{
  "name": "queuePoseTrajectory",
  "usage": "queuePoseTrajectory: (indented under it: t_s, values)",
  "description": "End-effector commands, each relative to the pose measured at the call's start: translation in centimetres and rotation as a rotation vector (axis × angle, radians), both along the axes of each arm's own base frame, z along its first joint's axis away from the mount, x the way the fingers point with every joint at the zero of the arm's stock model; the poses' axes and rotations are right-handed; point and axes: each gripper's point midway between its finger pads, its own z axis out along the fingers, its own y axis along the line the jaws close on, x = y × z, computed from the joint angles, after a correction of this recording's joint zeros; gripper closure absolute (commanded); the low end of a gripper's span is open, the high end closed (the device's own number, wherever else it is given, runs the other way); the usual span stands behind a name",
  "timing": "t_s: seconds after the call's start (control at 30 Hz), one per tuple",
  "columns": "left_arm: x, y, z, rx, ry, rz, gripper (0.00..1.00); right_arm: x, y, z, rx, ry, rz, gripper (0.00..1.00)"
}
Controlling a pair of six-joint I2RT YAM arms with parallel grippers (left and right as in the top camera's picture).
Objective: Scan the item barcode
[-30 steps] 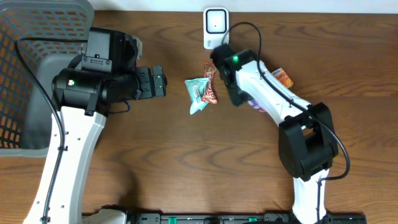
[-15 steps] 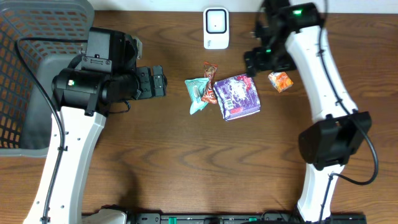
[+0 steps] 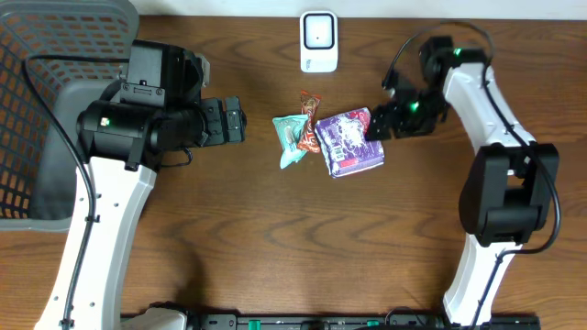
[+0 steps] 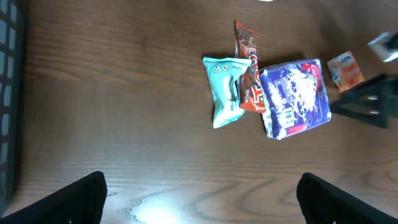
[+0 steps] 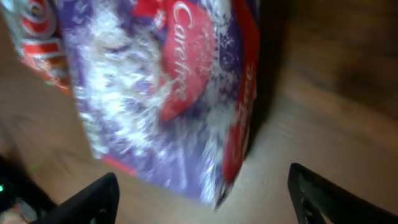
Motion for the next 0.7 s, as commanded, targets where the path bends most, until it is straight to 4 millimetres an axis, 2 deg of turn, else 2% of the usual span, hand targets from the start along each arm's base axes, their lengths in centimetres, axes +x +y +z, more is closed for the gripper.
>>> queuePoseTrajectory:
  t_s: [0.0,0.1,0.17,0.23,0.27,0.37,0.47,0.67]
  values:
    - [-0.1,-0.2,-0.3,0.002,0.009,-0.024,0.02,-0.7,0.9,-2.7,0.054,0.028,-0.043,0.26]
    - [-0.1,-0.2,-0.3,0.002,0.009,-0.024,0.02,-0.6,1.9,-4.3,0.114,0.01,-0.072,0.36]
    - [-0.1,-0.2,-0.3,0.002,0.009,-0.024,0.02,-0.6,2.8,-4.4,0.177,-0.001,-0.067,0.57]
    - [-0.1,-0.2,-0.3,0.002,0.009,-0.024,0.02,-0.5,3.2,-4.3,0.2,-0.01,-0.065,0.91]
    - [-0.1,-0.2,-0.3,0.002,0.009,-0.024,0.02,-0.3,3.0,-4.3,0.189,-0.007,-0.082,0.99]
    - [-0.1,-0.2,-0.3,0.002,0.009,-0.024,0.02,0.5,1.8,-3.4,0.126,-0.002,-0.13,0.99]
    - [-0.1,-0.2,-0.3,0.002,0.009,-0.024,0.02,2.0,-0.6,-1.6,-0.016,-0.026,-0.173,0.99]
    - [-0.1,-0.2,-0.3,0.002,0.009,-0.024,0.02,4.2,-5.8,4.7,-0.385,-0.138,-0.238,0.99]
